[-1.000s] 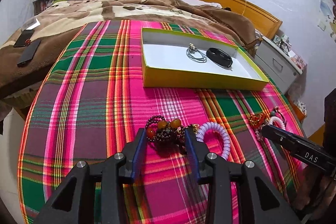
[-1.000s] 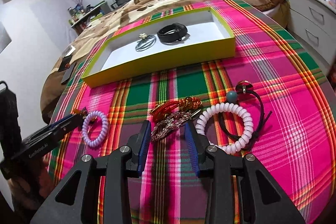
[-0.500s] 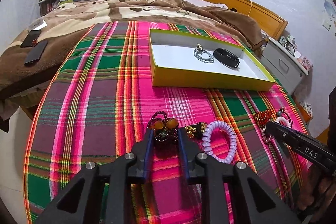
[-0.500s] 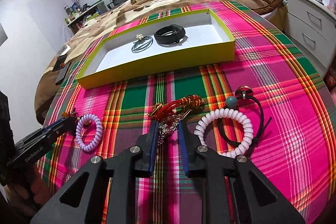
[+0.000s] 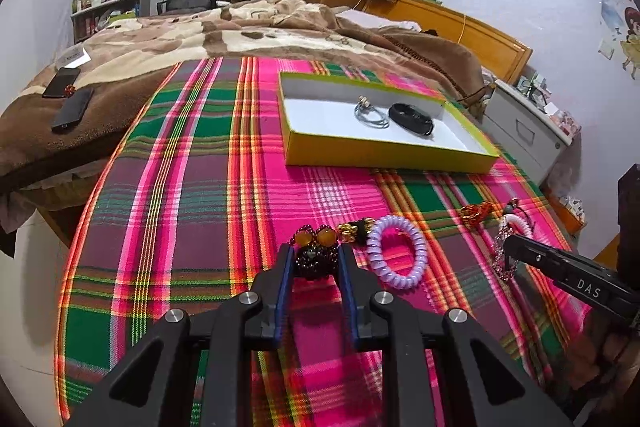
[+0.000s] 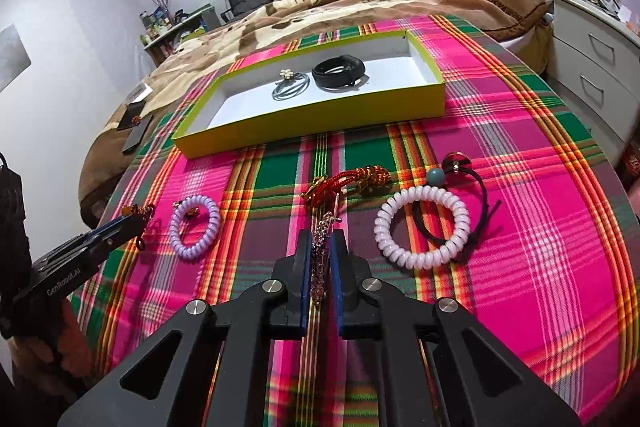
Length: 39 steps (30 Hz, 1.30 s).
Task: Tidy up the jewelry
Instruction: 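Grasp the brown beaded brooch with the left tool while the right tool grasps the red chain, then lower both held items into the yellow box and open both tools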
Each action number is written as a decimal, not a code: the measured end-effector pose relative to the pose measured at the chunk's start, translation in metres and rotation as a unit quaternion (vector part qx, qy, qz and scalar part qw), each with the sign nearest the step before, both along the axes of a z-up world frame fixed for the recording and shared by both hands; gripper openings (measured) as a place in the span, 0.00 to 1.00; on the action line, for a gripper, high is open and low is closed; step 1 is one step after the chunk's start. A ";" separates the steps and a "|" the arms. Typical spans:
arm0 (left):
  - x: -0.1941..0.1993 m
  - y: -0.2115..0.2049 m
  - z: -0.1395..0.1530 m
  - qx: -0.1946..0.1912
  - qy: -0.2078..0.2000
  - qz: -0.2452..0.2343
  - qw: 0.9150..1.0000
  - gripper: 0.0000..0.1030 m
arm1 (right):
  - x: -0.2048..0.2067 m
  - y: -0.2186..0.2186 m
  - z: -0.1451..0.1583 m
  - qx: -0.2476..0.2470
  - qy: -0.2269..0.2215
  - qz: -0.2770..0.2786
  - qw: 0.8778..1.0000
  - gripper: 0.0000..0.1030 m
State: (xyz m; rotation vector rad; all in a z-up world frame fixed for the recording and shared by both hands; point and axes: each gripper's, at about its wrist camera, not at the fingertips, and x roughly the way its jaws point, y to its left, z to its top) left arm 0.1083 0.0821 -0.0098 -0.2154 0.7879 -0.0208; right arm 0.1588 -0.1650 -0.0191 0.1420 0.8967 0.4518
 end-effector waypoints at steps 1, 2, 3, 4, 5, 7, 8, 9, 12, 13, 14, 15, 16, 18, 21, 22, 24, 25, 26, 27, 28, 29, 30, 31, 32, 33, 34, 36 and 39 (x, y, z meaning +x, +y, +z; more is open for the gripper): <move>-0.002 -0.001 0.002 0.000 -0.003 -0.001 1.000 0.21 | -0.002 -0.001 0.001 0.001 -0.002 0.000 1.000 0.09; -0.003 -0.002 0.004 0.000 -0.007 -0.003 1.000 0.21 | -0.004 -0.003 0.002 0.002 -0.004 0.000 1.000 0.09; -0.005 -0.003 0.006 0.000 -0.010 -0.004 1.000 0.21 | -0.005 -0.004 0.003 0.003 -0.004 0.000 1.000 0.09; -0.007 -0.004 0.008 0.000 -0.013 -0.006 1.000 0.21 | -0.006 -0.004 0.003 0.005 -0.005 -0.001 1.000 0.09; -0.008 -0.006 0.010 0.000 -0.016 -0.008 1.000 0.21 | -0.008 -0.006 0.004 0.008 -0.005 -0.001 1.000 0.09; -0.009 -0.009 0.015 0.003 -0.020 -0.012 1.000 0.21 | -0.010 -0.008 0.007 0.012 -0.010 -0.002 1.000 0.09; -0.009 -0.012 0.017 0.005 -0.022 -0.014 1.000 0.21 | -0.011 -0.010 0.009 0.014 -0.013 -0.002 1.000 0.09; -0.009 -0.014 0.019 0.007 -0.024 -0.016 1.000 0.21 | -0.011 -0.011 0.011 0.015 -0.016 -0.002 1.000 0.09; -0.006 -0.021 0.026 0.013 -0.033 -0.025 0.999 0.21 | -0.010 -0.013 0.020 0.018 -0.031 -0.002 0.999 0.09; -0.005 -0.024 0.028 0.016 -0.036 -0.027 0.999 0.21 | -0.009 -0.013 0.023 0.018 -0.036 -0.001 0.999 0.09; -0.002 -0.027 0.031 0.020 -0.039 -0.029 0.999 0.21 | -0.008 -0.013 0.027 0.018 -0.041 -0.001 0.999 0.09; 0.000 -0.028 0.033 0.023 -0.041 -0.031 0.998 0.21 | -0.006 -0.013 0.030 0.017 -0.047 0.000 0.999 0.09; 0.004 -0.031 0.036 0.027 -0.045 -0.033 0.998 0.21 | -0.003 -0.012 0.033 0.017 -0.052 0.001 0.998 0.09; 0.011 -0.035 0.041 0.033 -0.052 -0.038 0.997 0.21 | 0.003 -0.012 0.039 0.013 -0.064 0.003 0.998 0.09; 0.023 -0.040 0.050 0.042 -0.064 -0.043 0.996 0.21 | 0.014 -0.011 0.045 0.005 -0.078 0.006 0.997 0.09; 0.027 -0.040 0.052 0.044 -0.067 -0.045 0.996 0.21 | 0.020 -0.010 0.047 0.000 -0.084 0.007 0.996 0.09; 0.038 -0.040 0.056 0.047 -0.071 -0.046 0.995 0.21 | 0.030 -0.008 0.049 -0.007 -0.088 0.009 0.996 0.09; 0.043 -0.039 0.058 0.048 -0.073 -0.046 0.995 0.21 | 0.035 -0.008 0.051 -0.009 -0.090 0.011 0.996 0.09; 0.050 -0.038 0.059 0.049 -0.074 -0.047 0.995 0.21 | 0.040 -0.006 0.052 -0.013 -0.094 0.013 0.995 0.09; 0.057 -0.037 0.059 0.049 -0.074 -0.047 0.995 0.21 | 0.046 -0.005 0.054 -0.018 -0.097 0.013 0.995 0.09; 0.063 -0.035 0.059 0.049 -0.073 -0.047 0.995 0.21 | 0.052 -0.004 0.055 -0.021 -0.099 0.014 0.995 0.09; 0.067 -0.034 0.059 0.050 -0.073 -0.048 0.995 0.21 | 0.058 -0.003 0.056 -0.024 -0.101 0.014 0.994 0.09; 0.076 -0.033 0.059 0.053 -0.074 -0.048 0.995 0.21 | 0.063 -0.003 0.057 -0.027 -0.103 0.015 0.994 0.09; 0.083 -0.031 0.059 0.057 -0.072 -0.047 0.995 0.21 | 0.070 -0.001 0.057 -0.030 -0.104 0.015 0.994 0.09; 0.090 -0.030 0.058 0.058 -0.071 -0.048 0.995 0.21 | 0.077 0.000 0.057 -0.032 -0.103 0.017 0.994 0.09; 0.094 -0.029 0.057 0.059 -0.071 -0.048 0.995 0.21 | 0.083 0.000 0.057 -0.032 -0.102 0.017 0.994 0.09; 0.103 -0.028 0.055 0.063 -0.069 -0.048 0.994 0.21 | 0.092 0.001 0.056 -0.034 -0.101 0.018 0.994 0.09; 0.118 -0.026 0.052 0.072 -0.065 -0.048 0.994 0.21 | 0.105 0.004 0.054 -0.040 -0.100 0.021 0.994 0.09; 0.140 -0.024 0.046 0.080 -0.057 -0.046 0.994 0.21 | 0.129 0.007 0.048 -0.046 -0.091 0.023 0.995 0.09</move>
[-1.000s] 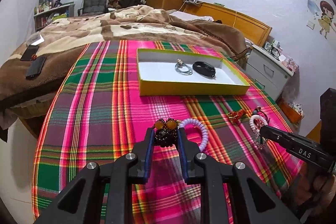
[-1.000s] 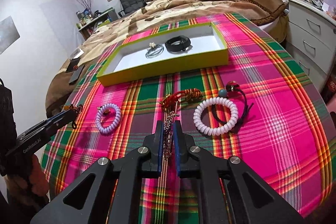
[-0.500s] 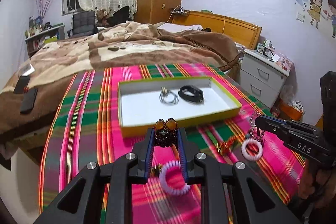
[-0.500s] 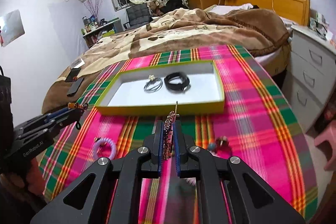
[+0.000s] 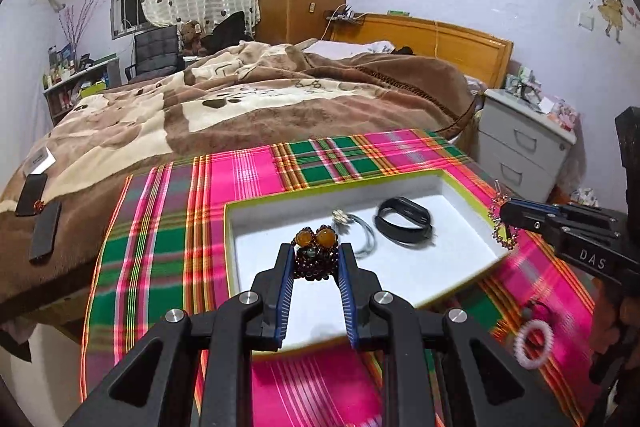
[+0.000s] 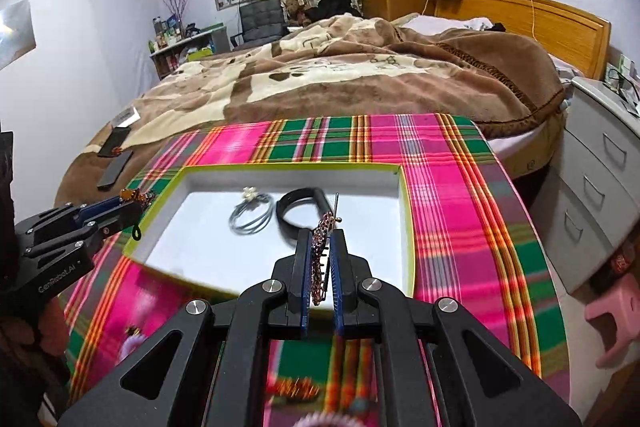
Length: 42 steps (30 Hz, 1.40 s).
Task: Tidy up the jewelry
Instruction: 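Lower both held items into the yellow box and open both tools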
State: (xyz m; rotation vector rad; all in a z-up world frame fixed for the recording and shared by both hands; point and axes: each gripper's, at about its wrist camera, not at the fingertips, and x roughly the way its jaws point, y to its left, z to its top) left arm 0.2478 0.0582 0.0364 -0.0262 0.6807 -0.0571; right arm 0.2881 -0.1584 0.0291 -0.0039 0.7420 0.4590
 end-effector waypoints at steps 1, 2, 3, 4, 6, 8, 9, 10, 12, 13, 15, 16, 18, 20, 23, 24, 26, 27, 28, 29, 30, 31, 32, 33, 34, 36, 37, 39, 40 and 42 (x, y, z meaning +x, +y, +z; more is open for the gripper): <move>0.007 0.001 -0.002 0.000 0.002 -0.001 1.000 0.21 | 0.008 0.001 -0.003 -0.002 0.004 0.001 1.000 0.09; 0.012 0.002 -0.003 0.001 0.004 -0.002 1.000 0.21 | 0.014 0.001 -0.006 -0.003 0.009 0.002 1.000 0.09; 0.020 0.003 -0.006 0.003 0.006 0.001 1.000 0.21 | 0.021 0.002 -0.009 -0.004 0.014 0.002 1.000 0.09; 0.025 0.004 -0.007 0.005 0.007 0.002 1.000 0.21 | 0.029 0.003 -0.012 -0.004 0.019 0.003 1.000 0.09; 0.039 0.006 -0.012 0.003 0.013 -0.001 1.000 0.21 | 0.041 0.005 -0.017 -0.009 0.025 0.004 1.000 0.09; 0.051 0.008 -0.017 0.004 0.022 0.003 1.000 0.21 | 0.051 0.007 -0.022 -0.014 0.032 0.004 0.999 0.09; 0.056 0.009 -0.019 0.004 0.026 0.004 1.000 0.21 | 0.056 0.007 -0.025 -0.014 0.037 0.005 0.999 0.09; 0.061 0.009 -0.022 0.003 0.030 0.003 1.000 0.21 | 0.061 0.008 -0.027 -0.015 0.042 0.006 0.999 0.09; 0.069 0.010 -0.026 0.002 0.036 0.004 0.999 0.21 | 0.069 0.010 -0.032 -0.017 0.050 0.007 0.999 0.09; 0.075 0.010 -0.030 0.001 0.043 0.005 0.999 0.21 | 0.072 0.010 -0.035 -0.019 0.054 0.009 0.998 0.09; 0.082 0.011 -0.036 -0.004 0.052 0.006 0.999 0.21 | 0.077 0.011 -0.040 -0.019 0.063 0.010 0.998 0.09; 0.085 0.011 -0.039 -0.004 0.055 0.006 0.998 0.21 | 0.080 0.011 -0.043 -0.018 0.068 0.010 0.997 0.09; 0.090 0.010 -0.044 -0.005 0.061 0.006 0.998 0.21 | 0.086 0.011 -0.047 -0.019 0.075 0.011 0.997 0.09; 0.093 0.009 -0.047 -0.004 0.066 0.004 0.998 0.21 | 0.090 0.011 -0.048 -0.013 0.078 0.014 0.997 0.09; 0.099 0.007 -0.054 -0.001 0.072 0.003 0.997 0.21 | 0.096 0.013 -0.049 -0.020 0.078 0.013 0.997 0.09; 0.099 0.006 -0.055 -0.001 0.074 0.003 0.997 0.21 | 0.098 0.012 -0.051 -0.019 0.082 0.012 0.996 0.09; 0.101 0.005 -0.059 -0.003 0.077 0.002 0.997 0.21 | 0.101 0.010 -0.052 -0.014 0.084 0.009 0.996 0.09; 0.102 0.005 -0.059 -0.003 0.077 0.001 0.997 0.22 | 0.102 0.010 -0.052 -0.013 0.084 0.008 0.996 0.09; 0.102 0.004 -0.059 -0.003 0.077 -0.001 0.997 0.22 | 0.103 0.010 -0.051 -0.013 0.084 0.008 0.996 0.09; 0.102 0.004 -0.059 -0.004 0.077 -0.002 0.997 0.22 | 0.103 0.010 -0.052 -0.012 0.084 0.009 0.996 0.09; 0.102 0.003 -0.058 -0.005 0.077 -0.003 0.997 0.22 | 0.103 0.010 -0.051 -0.013 0.085 0.009 0.996 0.09; 0.102 0.003 -0.058 -0.010 0.075 -0.005 0.997 0.22 | 0.103 0.010 -0.051 -0.013 0.086 0.010 0.996 0.09; 0.101 0.004 -0.057 -0.012 0.073 -0.006 0.997 0.22 | 0.102 0.010 -0.050 -0.012 0.084 0.010 0.996 0.10; 0.101 0.004 -0.056 -0.012 0.071 -0.006 0.997 0.22 | 0.101 0.010 -0.049 -0.012 0.082 0.010 0.997 0.11; 0.101 0.003 -0.055 -0.012 0.070 -0.006 0.997 0.22 | 0.100 0.011 -0.049 -0.012 0.081 0.010 0.997 0.14; 0.100 0.004 -0.054 -0.014 0.068 -0.006 0.998 0.22 | 0.098 0.011 -0.047 -0.010 0.077 0.012 0.997 0.17; 0.099 0.004 -0.053 -0.016 0.066 -0.007 0.998 0.22 | 0.097 0.011 -0.045 -0.010 0.076 0.013 0.997 0.17; 0.096 0.005 -0.050 -0.019 0.063 -0.006 0.998 0.23 | 0.094 0.011 -0.043 -0.012 0.071 0.014 0.997 0.17; 0.094 0.005 -0.049 -0.019 0.061 -0.005 0.998 0.24 | 0.092 0.011 -0.040 -0.012 0.069 0.014 0.997 0.17; 0.089 0.007 -0.044 -0.022 0.055 -0.003 0.998 0.24 | 0.087 0.011 -0.036 -0.010 0.063 0.016 0.998 0.17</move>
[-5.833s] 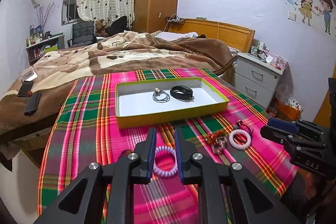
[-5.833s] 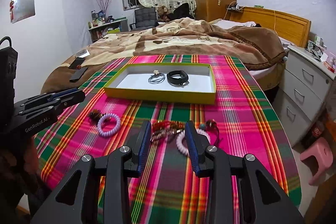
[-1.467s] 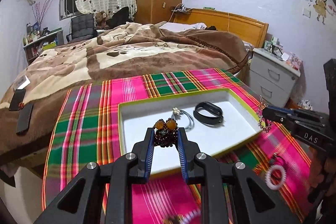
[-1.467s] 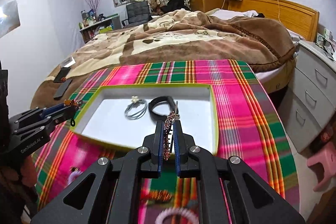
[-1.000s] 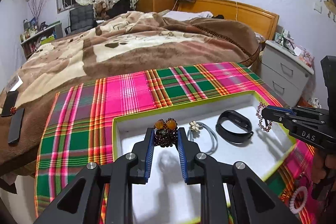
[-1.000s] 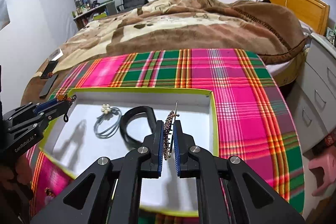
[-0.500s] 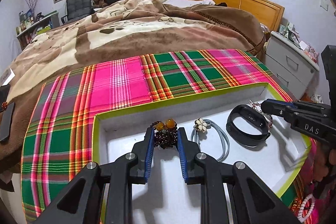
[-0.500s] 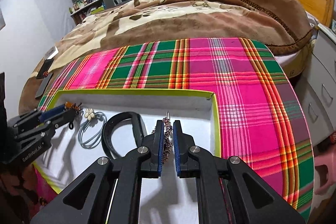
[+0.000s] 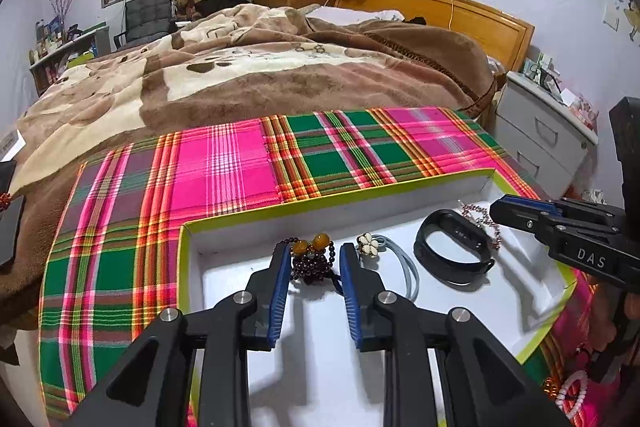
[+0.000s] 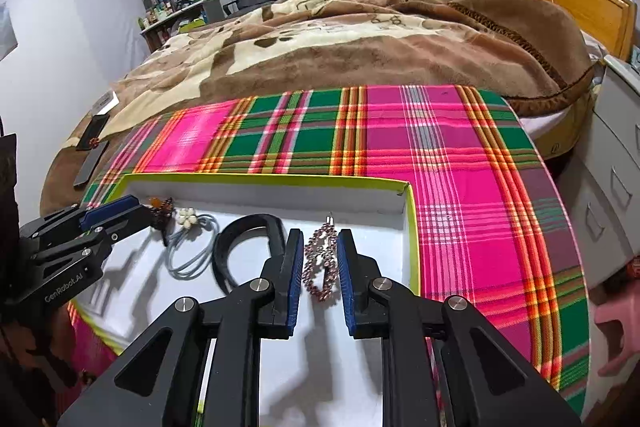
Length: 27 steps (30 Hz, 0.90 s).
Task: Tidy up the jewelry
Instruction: 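Lower both held items into the yellow box and open both tools, then withdraw both tools from the box toward the remaining bracelets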
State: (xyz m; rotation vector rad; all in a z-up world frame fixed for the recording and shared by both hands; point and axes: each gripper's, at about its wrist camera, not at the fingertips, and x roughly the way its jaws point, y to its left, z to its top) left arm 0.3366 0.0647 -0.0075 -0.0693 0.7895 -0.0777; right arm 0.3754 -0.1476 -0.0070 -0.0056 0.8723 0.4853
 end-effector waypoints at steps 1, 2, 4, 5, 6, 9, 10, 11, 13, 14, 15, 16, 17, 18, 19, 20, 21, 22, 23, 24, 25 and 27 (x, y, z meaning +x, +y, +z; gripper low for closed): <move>-0.003 0.000 0.003 0.000 -0.003 0.000 1.000 0.24 | -0.004 -0.001 0.003 0.001 -0.005 0.001 1.000 0.18; -0.007 0.001 0.006 0.000 -0.009 0.002 1.000 0.24 | -0.007 -0.001 0.006 0.003 -0.008 0.001 1.000 0.19; -0.015 0.000 0.013 -0.001 -0.017 0.003 1.000 0.24 | -0.016 -0.003 0.012 0.009 -0.015 0.000 1.000 0.22; -0.021 0.000 0.017 -0.002 -0.023 0.003 1.000 0.24 | -0.021 -0.004 0.016 0.013 -0.019 0.001 1.000 0.24; -0.024 -0.001 0.020 -0.001 -0.026 0.004 1.000 0.24 | -0.027 -0.004 0.019 0.016 -0.023 0.002 1.000 0.25; -0.047 -0.004 0.032 0.001 -0.045 0.004 0.999 0.24 | -0.049 -0.008 0.029 0.018 -0.041 0.003 0.999 0.26; -0.054 -0.005 0.035 0.001 -0.049 0.002 0.999 0.24 | -0.056 -0.010 0.033 0.018 -0.047 0.001 0.999 0.26; -0.063 -0.006 0.038 0.004 -0.055 0.003 0.998 0.24 | -0.062 -0.012 0.035 0.019 -0.052 0.000 0.998 0.26; -0.078 -0.008 0.043 0.011 -0.064 0.008 0.998 0.24 | -0.078 -0.016 0.040 0.022 -0.063 -0.001 0.998 0.26; -0.084 -0.009 0.045 0.010 -0.067 0.007 0.998 0.24 | -0.087 -0.018 0.043 0.022 -0.069 -0.002 0.997 0.26; -0.093 -0.010 0.047 0.008 -0.071 0.007 0.997 0.24 | -0.095 -0.020 0.045 0.021 -0.074 -0.003 0.997 0.27; -0.104 -0.011 0.049 0.008 -0.075 0.009 0.997 0.24 | -0.104 -0.022 0.047 0.021 -0.080 -0.005 0.997 0.27; -0.112 -0.012 0.051 0.009 -0.079 0.010 0.997 0.24 | -0.114 -0.025 0.048 0.022 -0.085 -0.005 0.996 0.27; -0.119 -0.013 0.052 0.009 -0.082 0.010 0.997 0.24 | -0.121 -0.027 0.049 0.023 -0.087 -0.005 0.996 0.27; -0.129 -0.014 0.053 0.008 -0.086 0.011 0.996 0.24 | -0.129 -0.029 0.051 0.023 -0.091 -0.005 0.996 0.27; -0.136 -0.015 0.054 0.006 -0.088 0.012 0.996 0.24 | -0.138 -0.031 0.051 0.023 -0.095 -0.005 0.995 0.27; -0.147 -0.016 0.054 0.005 -0.091 0.011 0.996 0.24 | -0.146 -0.032 0.051 0.023 -0.098 -0.005 0.995 0.27; -0.153 -0.017 0.054 0.006 -0.092 0.012 0.996 0.24 | -0.156 -0.034 0.052 0.023 -0.102 -0.006 0.994 0.27; -0.162 -0.018 0.054 0.005 -0.094 0.013 0.996 0.24 | -0.163 -0.035 0.052 0.023 -0.105 -0.006 0.994 0.27; -0.168 -0.018 0.053 0.005 -0.094 0.013 0.995 0.24 | -0.170 -0.036 0.052 0.023 -0.107 -0.006 0.994 0.27; -0.177 -0.019 0.053 0.003 -0.094 0.013 0.995 0.24 | -0.179 -0.037 0.051 0.023 -0.110 -0.007 0.994 0.27; -0.191 -0.021 0.052 0.004 -0.098 0.014 0.995 0.24 | -0.194 -0.038 0.050 0.026 -0.114 -0.009 0.993 0.27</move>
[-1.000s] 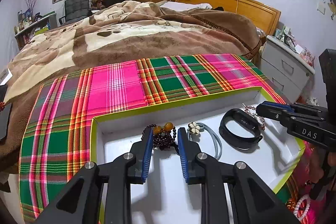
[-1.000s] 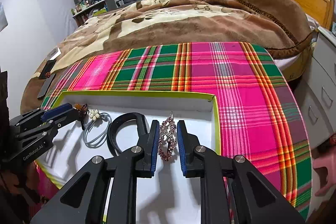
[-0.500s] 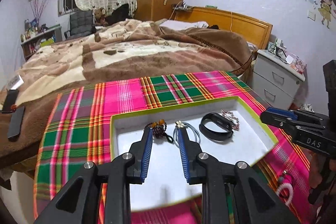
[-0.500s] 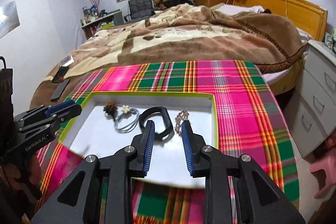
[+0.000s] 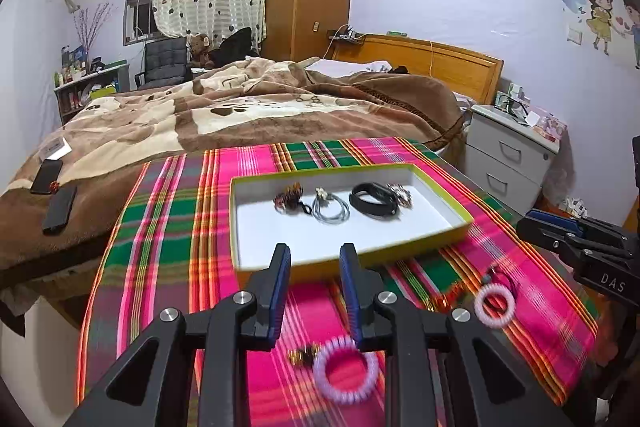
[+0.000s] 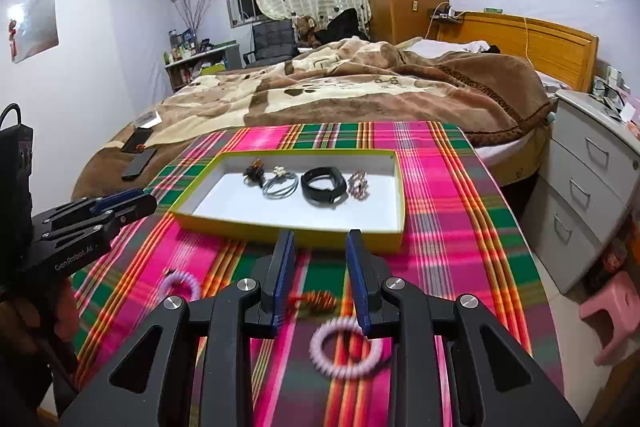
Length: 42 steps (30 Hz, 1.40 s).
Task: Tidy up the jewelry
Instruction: 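Withdraw both tools from the box toward the remaining bracelets, then grasp the lavender coil bracelet with the left tool while the right tool grasps the teal-bead earring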
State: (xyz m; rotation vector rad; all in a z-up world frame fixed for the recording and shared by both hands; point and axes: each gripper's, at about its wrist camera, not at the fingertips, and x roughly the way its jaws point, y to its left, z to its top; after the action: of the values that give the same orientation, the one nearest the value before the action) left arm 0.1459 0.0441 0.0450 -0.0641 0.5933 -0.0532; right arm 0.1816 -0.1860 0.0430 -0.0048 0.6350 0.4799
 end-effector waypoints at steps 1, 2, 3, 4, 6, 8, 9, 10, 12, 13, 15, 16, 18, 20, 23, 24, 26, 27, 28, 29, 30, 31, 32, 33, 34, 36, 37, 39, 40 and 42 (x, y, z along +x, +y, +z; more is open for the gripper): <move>-0.009 -0.001 0.000 0.001 -0.002 0.001 1.000 0.24 | -0.007 -0.002 -0.001 0.001 -0.001 0.001 1.000 0.27; -0.016 -0.002 0.001 0.001 -0.003 0.001 1.000 0.24 | -0.012 -0.003 -0.001 0.002 -0.002 0.001 1.000 0.27; -0.020 -0.003 0.001 0.001 -0.005 0.000 1.000 0.24 | -0.019 -0.004 -0.002 0.003 -0.003 0.000 1.000 0.27; -0.027 -0.004 0.002 0.004 -0.008 0.001 1.000 0.24 | -0.024 -0.006 -0.003 0.004 -0.003 -0.001 1.000 0.27; -0.038 -0.006 0.002 0.009 -0.012 0.001 1.000 0.24 | -0.034 -0.008 -0.004 0.006 -0.004 -0.003 1.000 0.27; -0.051 -0.008 0.003 0.010 -0.014 0.000 1.000 0.24 | -0.045 -0.011 -0.006 0.006 -0.005 -0.006 1.000 0.27; -0.056 -0.010 0.002 0.009 -0.014 0.000 1.000 0.24 | -0.049 -0.012 -0.006 0.005 -0.005 -0.007 1.000 0.27; -0.061 -0.010 0.002 0.010 -0.015 0.000 1.000 0.24 | -0.056 -0.015 -0.008 0.003 -0.005 -0.009 1.000 0.27; -0.070 -0.011 0.000 0.010 -0.016 -0.001 1.000 0.24 | -0.063 -0.017 -0.009 -0.001 -0.006 -0.012 1.000 0.27; -0.076 -0.011 0.000 0.010 -0.017 -0.001 1.000 0.24 | -0.069 -0.019 -0.010 -0.004 -0.007 -0.013 1.000 0.27; -0.086 -0.012 -0.002 0.011 -0.019 -0.001 1.000 0.24 | -0.076 -0.021 -0.011 -0.006 -0.006 -0.017 1.000 0.27; -0.089 -0.012 -0.002 0.011 -0.019 -0.002 1.000 0.24 | -0.079 -0.023 -0.012 -0.006 -0.006 -0.018 1.000 0.27; -0.095 -0.013 -0.004 0.010 -0.016 -0.005 1.000 0.24 | -0.084 -0.024 -0.014 -0.008 -0.004 -0.021 1.000 0.27; -0.099 -0.013 -0.006 0.010 -0.014 -0.006 1.000 0.24 | -0.087 -0.026 -0.015 -0.007 -0.003 -0.023 1.000 0.27; -0.103 -0.014 -0.007 0.008 -0.012 -0.008 1.000 0.24 | -0.091 -0.026 -0.016 -0.009 -0.003 -0.024 1.000 0.27; -0.103 -0.016 -0.007 0.009 -0.012 -0.009 1.000 0.24 | -0.091 -0.025 -0.016 -0.008 -0.003 -0.024 1.000 0.27; -0.104 -0.017 -0.008 0.012 -0.013 -0.011 1.000 0.24 | -0.092 -0.024 -0.016 -0.010 -0.005 -0.023 1.000 0.27; -0.104 -0.017 -0.008 0.012 -0.012 -0.011 1.000 0.24 | -0.093 -0.024 -0.016 -0.010 -0.005 -0.023 1.000 0.27; -0.104 -0.017 -0.008 0.011 -0.012 -0.013 1.000 0.24 | -0.093 -0.024 -0.016 -0.009 -0.005 -0.023 1.000 0.27; -0.103 -0.017 -0.009 0.010 -0.010 -0.013 1.000 0.24 | -0.093 -0.023 -0.017 -0.010 -0.005 -0.023 1.000 0.27; -0.101 -0.016 -0.011 0.010 -0.007 -0.012 1.000 0.24 | -0.093 -0.023 -0.017 -0.011 -0.005 -0.024 1.000 0.27; -0.100 -0.016 -0.012 0.009 -0.005 -0.012 1.000 0.24 | -0.093 -0.023 -0.018 -0.012 -0.003 -0.024 1.000 0.27; -0.098 -0.015 -0.013 0.008 -0.002 -0.013 1.000 0.24 | -0.092 -0.022 -0.019 -0.012 -0.001 -0.025 1.000 0.27; -0.096 -0.014 -0.015 0.007 0.003 -0.012 1.000 0.24 | -0.091 -0.022 -0.020 -0.012 0.001 -0.026 1.000 0.27; -0.093 -0.013 -0.019 0.005 0.009 -0.012 1.000 0.24 | -0.090 -0.023 -0.021 -0.013 0.003 -0.027 1.000 0.27; -0.087 -0.012 -0.023 0.002 0.018 -0.012 1.000 0.24 | -0.086 -0.024 -0.024 -0.014 0.007 -0.028 0.999 0.27; -0.085 -0.012 -0.025 0.001 0.022 -0.013 1.000 0.24 | -0.084 -0.024 -0.026 -0.015 0.010 -0.029 0.999 0.27; -0.081 -0.012 -0.030 -0.001 0.028 -0.014 1.000 0.24 | -0.080 -0.026 -0.029 -0.016 0.015 -0.031 0.999 0.27; -0.077 -0.012 -0.032 -0.001 0.032 -0.015 0.999 0.24 | -0.077 -0.026 -0.031 -0.017 0.017 -0.032 0.999 0.27; -0.073 -0.012 -0.036 -0.002 0.036 -0.015 0.999 0.24 | -0.073 -0.027 -0.033 -0.018 0.020 -0.034 0.999 0.27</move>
State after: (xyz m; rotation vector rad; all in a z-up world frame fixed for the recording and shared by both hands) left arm 0.0732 0.0318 0.0094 -0.0618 0.6670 -0.0807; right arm 0.1087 -0.2133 0.0097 -0.0070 0.6816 0.4048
